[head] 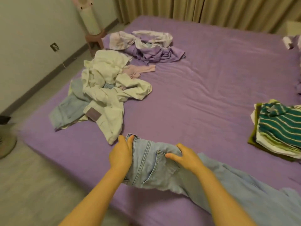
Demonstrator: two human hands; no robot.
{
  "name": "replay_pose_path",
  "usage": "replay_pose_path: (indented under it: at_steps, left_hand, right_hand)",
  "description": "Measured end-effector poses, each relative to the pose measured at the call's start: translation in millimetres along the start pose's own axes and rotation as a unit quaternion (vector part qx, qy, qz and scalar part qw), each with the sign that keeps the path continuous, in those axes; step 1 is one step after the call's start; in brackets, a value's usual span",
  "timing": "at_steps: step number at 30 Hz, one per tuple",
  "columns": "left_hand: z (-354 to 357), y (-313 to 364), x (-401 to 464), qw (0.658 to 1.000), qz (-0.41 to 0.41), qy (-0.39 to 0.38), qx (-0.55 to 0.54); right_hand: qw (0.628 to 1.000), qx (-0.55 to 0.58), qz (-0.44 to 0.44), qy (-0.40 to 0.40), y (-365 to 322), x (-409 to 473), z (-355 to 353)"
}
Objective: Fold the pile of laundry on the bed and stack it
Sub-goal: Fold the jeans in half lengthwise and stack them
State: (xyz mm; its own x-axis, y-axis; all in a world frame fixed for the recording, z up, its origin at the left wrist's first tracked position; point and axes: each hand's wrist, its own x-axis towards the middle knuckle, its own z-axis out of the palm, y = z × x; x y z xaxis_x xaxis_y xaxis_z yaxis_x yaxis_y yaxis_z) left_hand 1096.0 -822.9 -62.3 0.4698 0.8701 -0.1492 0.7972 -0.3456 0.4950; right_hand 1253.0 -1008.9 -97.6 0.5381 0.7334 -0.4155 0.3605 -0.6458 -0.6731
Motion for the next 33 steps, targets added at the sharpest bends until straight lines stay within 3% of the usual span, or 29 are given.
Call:
replay_pose_path:
  at_steps: [3,6,11,16,19,21,23,25,28,31,33]
  left_hand:
    - [9.1,-29.7,18.9,0.999,-0.016,-0.022,0.024]
    - [16.2,-60.4,42.2,0.998,-0.026,-0.053,0.038]
    - [22.2,-110.9,96.1,0.985,-0.011,-0.139,0.097]
    - [53.4,-117.4,164.4,0.987,0.017,-0.149,0.053]
    - [84.6,-120.2,183.9,0.971,0.095,-0.149,0.164]
    - [99.1,-121.5,193.0,0.965,0.149,-0.086,0.198]
    - [113.2,-115.6,194.2,0.96,0.228,0.0,0.163]
    - [131.8,-101.4,187.0,0.928,0.338,0.023,0.155]
    - [164.5,-80.7,171.3,0.874,0.45,-0.078,0.169]
    - [186.2,-75.4,172.7,0.844,0.431,-0.201,0.246]
    - [195.4,-79.7,183.6,0.828,0.416,-0.272,0.259]
  right_hand:
    - [0.995,-0.096,0.001,-0.029,1.7,24.4,23.7]
    - [0.973,-0.202,-0.003,-0.111,8.2,42.6,39.2]
    - [0.978,-0.071,0.038,-0.19,8.4,82.0,47.4]
    - [0.98,-0.134,0.056,-0.133,18.4,142.3,81.1]
    - [0.976,-0.17,0.104,-0.084,42.0,164.1,102.4]
    - [0.974,-0.199,0.105,-0.036,52.9,172.4,109.5]
    - [0.972,-0.219,0.087,0.003,55.3,180.3,112.5]
    - [0.978,-0.191,0.081,0.03,51.7,188.8,112.6]
    - [0.976,-0.196,0.087,0.027,45.1,194.9,109.7]
    - [0.967,-0.238,0.062,0.071,51.6,188.5,113.5]
    - [0.96,-0.264,0.075,0.055,58.7,190.1,114.8]
